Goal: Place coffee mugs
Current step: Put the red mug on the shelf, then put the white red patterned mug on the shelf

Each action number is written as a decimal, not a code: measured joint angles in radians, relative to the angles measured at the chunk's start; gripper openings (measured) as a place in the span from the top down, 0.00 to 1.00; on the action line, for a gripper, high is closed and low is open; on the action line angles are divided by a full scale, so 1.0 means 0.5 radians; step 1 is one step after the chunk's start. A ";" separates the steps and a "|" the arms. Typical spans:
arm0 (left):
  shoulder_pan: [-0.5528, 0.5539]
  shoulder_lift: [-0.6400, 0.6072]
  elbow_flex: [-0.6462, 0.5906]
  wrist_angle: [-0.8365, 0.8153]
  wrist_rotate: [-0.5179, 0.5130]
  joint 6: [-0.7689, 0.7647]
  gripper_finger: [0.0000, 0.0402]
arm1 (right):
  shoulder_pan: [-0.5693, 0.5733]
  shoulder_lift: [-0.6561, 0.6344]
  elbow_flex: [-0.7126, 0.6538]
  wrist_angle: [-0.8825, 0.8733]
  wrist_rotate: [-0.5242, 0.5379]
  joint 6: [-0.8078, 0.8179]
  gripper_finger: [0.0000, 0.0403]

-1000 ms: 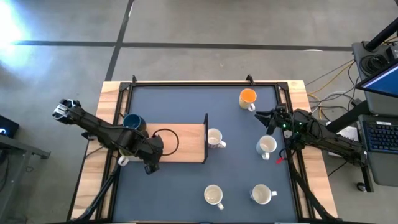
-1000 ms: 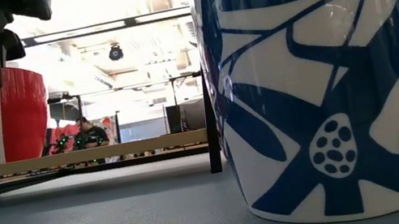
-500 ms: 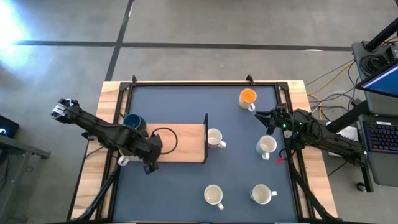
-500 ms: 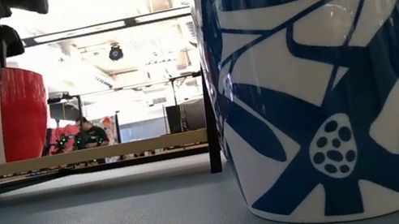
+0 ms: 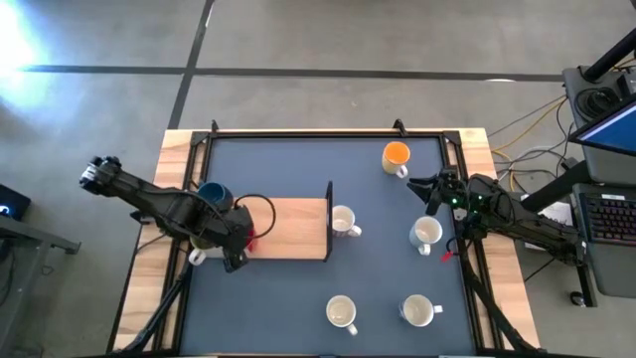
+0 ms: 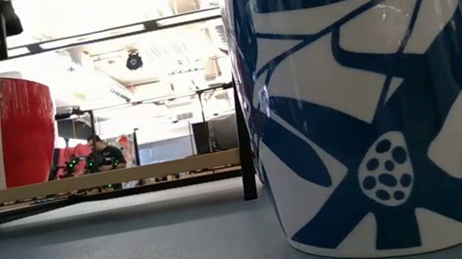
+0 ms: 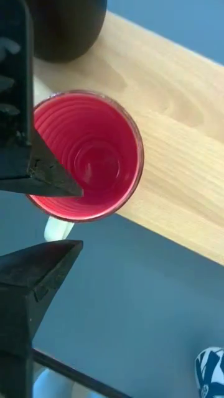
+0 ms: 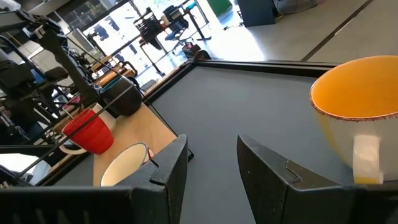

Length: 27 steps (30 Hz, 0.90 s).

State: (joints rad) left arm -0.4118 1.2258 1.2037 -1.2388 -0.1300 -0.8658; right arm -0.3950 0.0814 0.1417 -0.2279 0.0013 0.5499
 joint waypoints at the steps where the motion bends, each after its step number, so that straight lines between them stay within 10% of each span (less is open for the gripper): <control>1: 0.000 0.004 0.005 0.000 -0.007 0.000 0.74 | 0.000 0.000 0.000 0.000 0.000 0.000 0.68; 16: 0.008 -0.038 0.028 -0.163 -0.251 0.102 0.74 | 0.000 0.000 0.000 0.000 0.000 0.000 0.68; 27: 0.021 -0.048 0.028 0.294 -0.388 0.167 0.74 | 0.000 0.000 0.000 0.000 0.000 -0.001 0.68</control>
State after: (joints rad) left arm -0.4015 1.2018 1.2175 -1.0917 -0.3238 -0.7824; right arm -0.3950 0.0814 0.1417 -0.2279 0.0013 0.5495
